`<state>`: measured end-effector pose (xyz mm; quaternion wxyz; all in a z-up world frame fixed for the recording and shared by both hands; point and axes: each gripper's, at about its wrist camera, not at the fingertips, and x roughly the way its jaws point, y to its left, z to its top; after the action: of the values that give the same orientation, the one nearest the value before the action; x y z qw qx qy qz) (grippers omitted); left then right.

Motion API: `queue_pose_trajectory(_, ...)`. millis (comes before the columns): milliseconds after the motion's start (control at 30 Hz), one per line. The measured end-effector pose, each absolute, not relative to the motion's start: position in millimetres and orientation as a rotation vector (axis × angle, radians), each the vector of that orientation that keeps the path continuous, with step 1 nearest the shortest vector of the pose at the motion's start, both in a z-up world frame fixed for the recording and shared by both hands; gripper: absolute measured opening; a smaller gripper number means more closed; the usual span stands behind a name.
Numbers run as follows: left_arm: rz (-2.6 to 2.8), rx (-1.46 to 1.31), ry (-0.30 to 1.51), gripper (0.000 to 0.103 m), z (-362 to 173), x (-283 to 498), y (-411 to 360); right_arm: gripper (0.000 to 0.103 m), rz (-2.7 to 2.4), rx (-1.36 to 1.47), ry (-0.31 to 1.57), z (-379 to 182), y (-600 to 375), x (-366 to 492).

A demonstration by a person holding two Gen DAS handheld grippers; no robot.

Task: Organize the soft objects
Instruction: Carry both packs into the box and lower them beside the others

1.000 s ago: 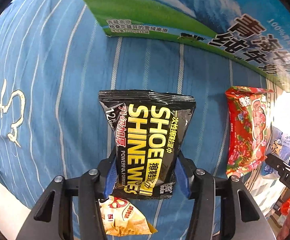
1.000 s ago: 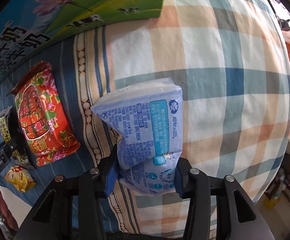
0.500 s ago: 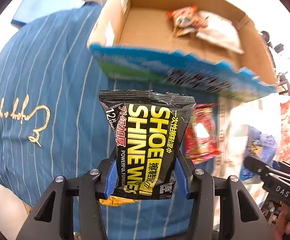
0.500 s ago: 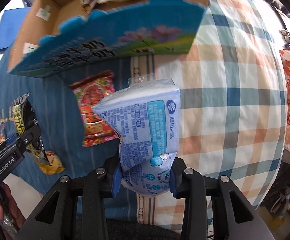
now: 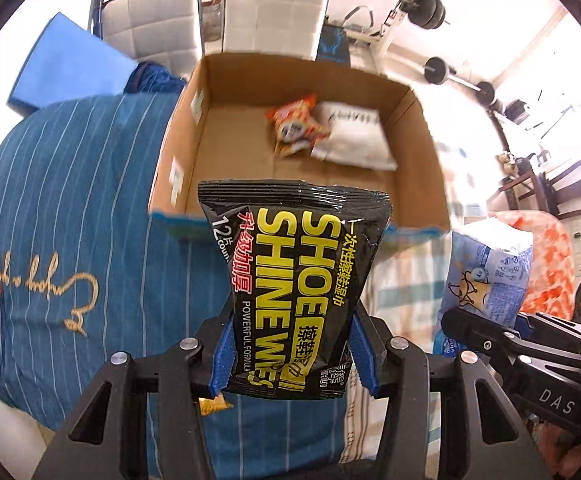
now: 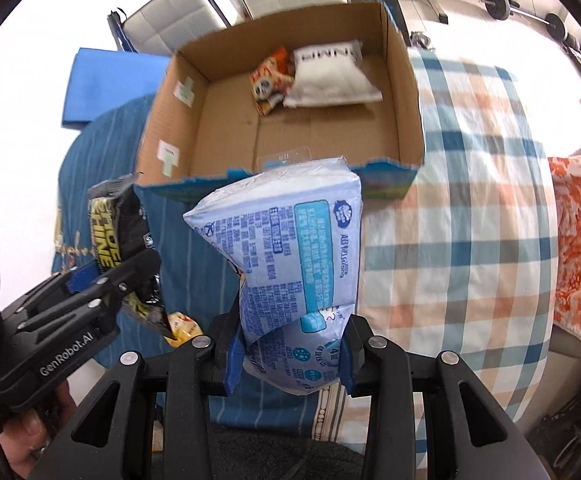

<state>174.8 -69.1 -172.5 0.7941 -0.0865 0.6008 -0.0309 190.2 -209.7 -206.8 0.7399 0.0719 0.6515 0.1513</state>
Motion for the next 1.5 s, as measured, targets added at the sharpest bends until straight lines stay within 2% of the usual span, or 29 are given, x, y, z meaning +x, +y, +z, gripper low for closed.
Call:
queue_pose_trajectory(233,-0.11,-0.136,1.264,0.047,-160.2,220.8,-69.0,0.04,0.333,0.188,1.364,-176.6,-211.8,227.9)
queue_pose_trajectory(433,-0.102,-0.163,1.307,0.047,-174.6,277.9,-54.0,0.039,0.3,0.179,1.371,-186.0,-206.9,278.2)
queue_pose_trajectory(700,-0.038,-0.204,1.414,0.047,-224.9,352.6,-28.5,0.039,0.193,0.1,1.503,-261.3,-186.6,350.2)
queue_pose_trajectory(1000,-0.008,-0.179,1.537,0.047,-293.8,411.1,-19.4,0.04,0.126,0.046,1.667,-347.8,-173.9,387.2)
queue_pose_trajectory(1200,-0.003,-0.178,1.596,0.047,-329.3,431.2,-19.7,0.04,0.097,0.005,1.711,-377.3,-169.4,397.2)
queue_pose_trajectory(1500,-0.013,-0.167,1.619,0.047,-352.0,444.2,-21.2,0.04,0.089,-0.058,1.743,-405.2,-172.9,400.4)
